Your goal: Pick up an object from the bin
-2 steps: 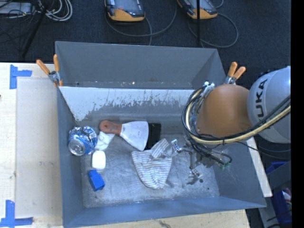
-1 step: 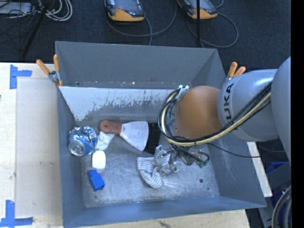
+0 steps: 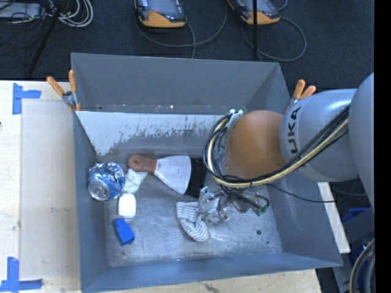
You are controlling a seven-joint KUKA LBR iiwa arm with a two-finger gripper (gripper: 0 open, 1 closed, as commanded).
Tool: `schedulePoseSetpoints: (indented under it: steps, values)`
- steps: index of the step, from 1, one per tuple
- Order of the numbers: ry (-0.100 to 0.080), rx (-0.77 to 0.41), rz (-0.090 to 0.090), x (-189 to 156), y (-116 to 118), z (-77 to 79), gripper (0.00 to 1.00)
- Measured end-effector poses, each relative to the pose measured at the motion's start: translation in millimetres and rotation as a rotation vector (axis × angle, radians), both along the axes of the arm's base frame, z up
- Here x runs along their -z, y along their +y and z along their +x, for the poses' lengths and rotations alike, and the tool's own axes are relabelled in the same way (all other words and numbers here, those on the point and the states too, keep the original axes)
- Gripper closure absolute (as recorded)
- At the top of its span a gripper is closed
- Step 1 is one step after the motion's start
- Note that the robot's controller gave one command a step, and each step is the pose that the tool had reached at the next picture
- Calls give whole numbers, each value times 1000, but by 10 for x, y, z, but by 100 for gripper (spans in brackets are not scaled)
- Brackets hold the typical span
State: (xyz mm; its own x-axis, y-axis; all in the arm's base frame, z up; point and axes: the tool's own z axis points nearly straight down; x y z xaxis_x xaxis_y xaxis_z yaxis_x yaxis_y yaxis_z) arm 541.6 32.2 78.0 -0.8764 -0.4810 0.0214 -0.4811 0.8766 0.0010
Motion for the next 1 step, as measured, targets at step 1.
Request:
schedulePoseSetpoints:
  steps: [1]
  values:
    - [-21,-20,11,-1225,135,28,100]
